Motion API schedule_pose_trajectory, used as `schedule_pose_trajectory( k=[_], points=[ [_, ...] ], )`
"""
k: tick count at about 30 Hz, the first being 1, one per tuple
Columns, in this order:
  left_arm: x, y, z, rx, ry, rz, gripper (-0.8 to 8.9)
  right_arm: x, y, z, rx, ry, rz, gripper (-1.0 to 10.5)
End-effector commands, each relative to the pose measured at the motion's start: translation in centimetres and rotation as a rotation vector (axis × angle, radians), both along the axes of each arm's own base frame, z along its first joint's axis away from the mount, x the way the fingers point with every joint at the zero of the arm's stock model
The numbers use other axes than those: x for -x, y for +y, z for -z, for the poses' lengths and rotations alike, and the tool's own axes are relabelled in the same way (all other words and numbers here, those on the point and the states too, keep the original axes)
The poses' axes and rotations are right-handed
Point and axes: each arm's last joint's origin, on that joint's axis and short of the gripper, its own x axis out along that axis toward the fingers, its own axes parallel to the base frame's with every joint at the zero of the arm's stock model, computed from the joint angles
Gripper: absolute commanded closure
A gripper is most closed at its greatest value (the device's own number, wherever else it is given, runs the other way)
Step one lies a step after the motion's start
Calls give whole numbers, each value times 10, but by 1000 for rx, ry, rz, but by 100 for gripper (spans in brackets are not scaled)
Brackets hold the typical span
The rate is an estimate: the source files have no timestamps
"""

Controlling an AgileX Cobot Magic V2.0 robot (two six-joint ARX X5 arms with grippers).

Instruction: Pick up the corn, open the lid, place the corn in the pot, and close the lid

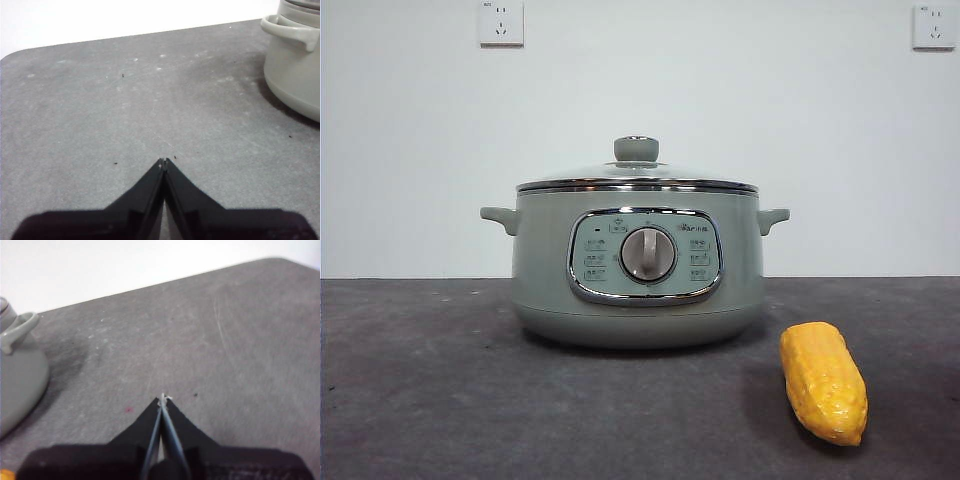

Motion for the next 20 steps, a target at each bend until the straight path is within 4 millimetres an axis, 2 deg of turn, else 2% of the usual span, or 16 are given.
schedule_pose_trajectory(
  k=[1, 6, 12, 20],
  points=[
    [0, 0, -6, 34, -19, -7, 820, 2, 0, -8, -107, -11, 19, 957],
    [0, 0, -29, 87, -55, -17, 820, 7, 1, -28, -165, 9, 20, 957],
    [-5, -1, -65, 148, -63, 15, 820, 8, 3, -62, -206, 43, -34, 957],
    [-22, -7, -109, 255, 0, 209, 818, 5, 8, -103, -267, 174, -199, 947]
  ],
)
